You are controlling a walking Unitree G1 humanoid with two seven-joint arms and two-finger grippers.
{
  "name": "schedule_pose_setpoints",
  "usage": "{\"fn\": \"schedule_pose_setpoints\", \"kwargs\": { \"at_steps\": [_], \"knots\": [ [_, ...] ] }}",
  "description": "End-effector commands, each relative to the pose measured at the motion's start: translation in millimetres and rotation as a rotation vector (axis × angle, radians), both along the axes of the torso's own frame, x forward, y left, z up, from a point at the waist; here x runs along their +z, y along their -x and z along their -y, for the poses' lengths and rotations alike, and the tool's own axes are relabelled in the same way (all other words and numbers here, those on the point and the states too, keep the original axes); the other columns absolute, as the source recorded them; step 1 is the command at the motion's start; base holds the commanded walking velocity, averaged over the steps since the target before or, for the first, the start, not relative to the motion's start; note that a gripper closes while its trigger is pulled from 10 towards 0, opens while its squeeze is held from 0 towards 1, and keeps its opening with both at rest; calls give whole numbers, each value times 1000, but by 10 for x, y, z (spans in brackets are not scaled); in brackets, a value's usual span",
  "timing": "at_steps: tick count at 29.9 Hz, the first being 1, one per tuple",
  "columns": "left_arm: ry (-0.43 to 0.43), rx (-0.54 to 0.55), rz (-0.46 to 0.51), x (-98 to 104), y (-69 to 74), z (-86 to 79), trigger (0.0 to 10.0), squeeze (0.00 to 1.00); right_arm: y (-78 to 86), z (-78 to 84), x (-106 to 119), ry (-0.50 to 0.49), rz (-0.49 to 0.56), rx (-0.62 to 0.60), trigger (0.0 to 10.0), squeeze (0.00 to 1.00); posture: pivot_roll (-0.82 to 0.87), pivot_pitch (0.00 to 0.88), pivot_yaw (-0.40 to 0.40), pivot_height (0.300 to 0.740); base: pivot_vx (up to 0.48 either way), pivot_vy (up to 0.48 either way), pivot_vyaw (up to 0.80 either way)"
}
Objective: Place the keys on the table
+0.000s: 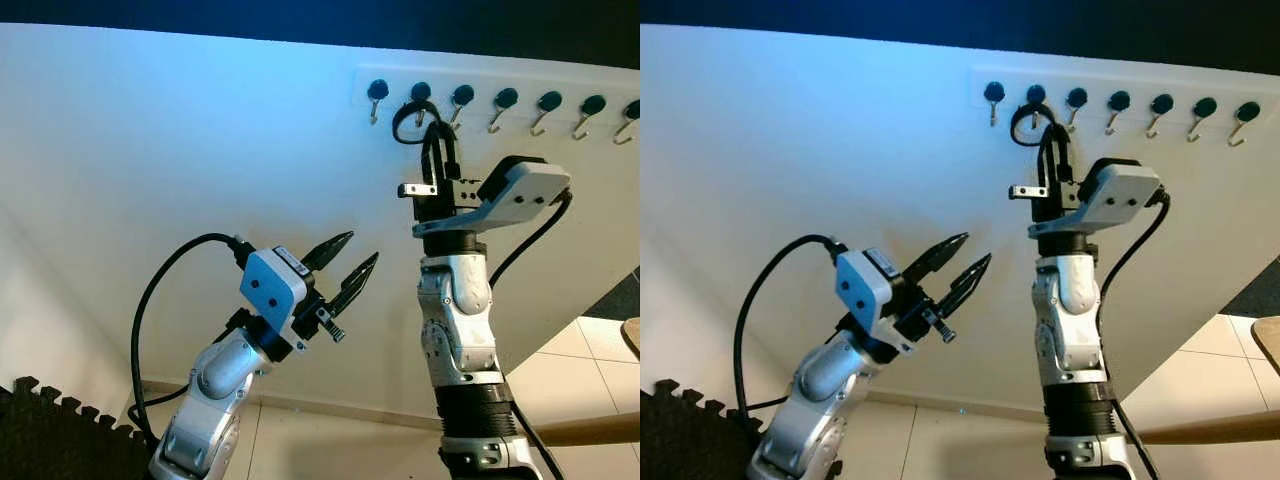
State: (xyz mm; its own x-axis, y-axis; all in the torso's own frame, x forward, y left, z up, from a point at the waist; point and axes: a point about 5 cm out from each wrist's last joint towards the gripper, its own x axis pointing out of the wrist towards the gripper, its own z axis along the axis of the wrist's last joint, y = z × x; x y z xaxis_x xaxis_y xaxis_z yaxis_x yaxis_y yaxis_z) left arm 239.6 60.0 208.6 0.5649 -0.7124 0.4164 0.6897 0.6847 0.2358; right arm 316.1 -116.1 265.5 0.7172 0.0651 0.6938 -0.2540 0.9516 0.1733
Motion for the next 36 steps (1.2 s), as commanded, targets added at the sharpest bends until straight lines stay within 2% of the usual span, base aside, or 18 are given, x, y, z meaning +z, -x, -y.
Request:
{"fn": "schedule_pose_setpoints", "kwargs": {
  "at_steps": [1, 5, 8, 16, 18, 20, 26, 36],
  "knots": [
    [-24, -10, 2, -11, 24, 0, 10000, 0, 1, -38, 29, -32, -15, 42, 0, 0, 45, 125, -29, 740, 0, 0, 0],
    [-30, -16, -1, -18, 27, 9, 10000, 0, -27, -50, 41, -68, -38, 71, 0, 0, 46, 124, -30, 740, 0, 0, 0],
    [-28, -17, -1, -18, 31, 12, 10000, 0, 16, -80, 87, -22, 14, 89, 0, 0, 46, 126, -32, 740, 0, 0, 0],
    [-24, -10, 2, -12, 32, 4, 10000, 0, 92, -121, 121, 19, 68, 109, 0, 0, 47, 129, -32, 740, 0, 0, 0],
    [-19, -6, 4, -5, 28, -1, 10000, 0, 133, -145, 121, 66, 94, 118, 0, 0, 47, 129, -31, 740, 0, 0, 0],
    [-18, -5, 3, -7, 25, -4, 10000, 0, 166, -164, 92, 110, 107, 121, 0, 0, 46, 130, -31, 740, 0, 0, 0],
    [-22, -7, -2, -24, 33, -4, 10000, 0, 213, -169, -46, 155, 87, 122, 0, 0, 45, 133, -29, 740, 0, 0, 0],
    [-26, -9, -5, -36, 40, -4, 10000, 0, 277, -176, -196, 182, 51, 118, 0, 0, 44, 134, -26, 740, 0, 0, 0]
  ]
}}
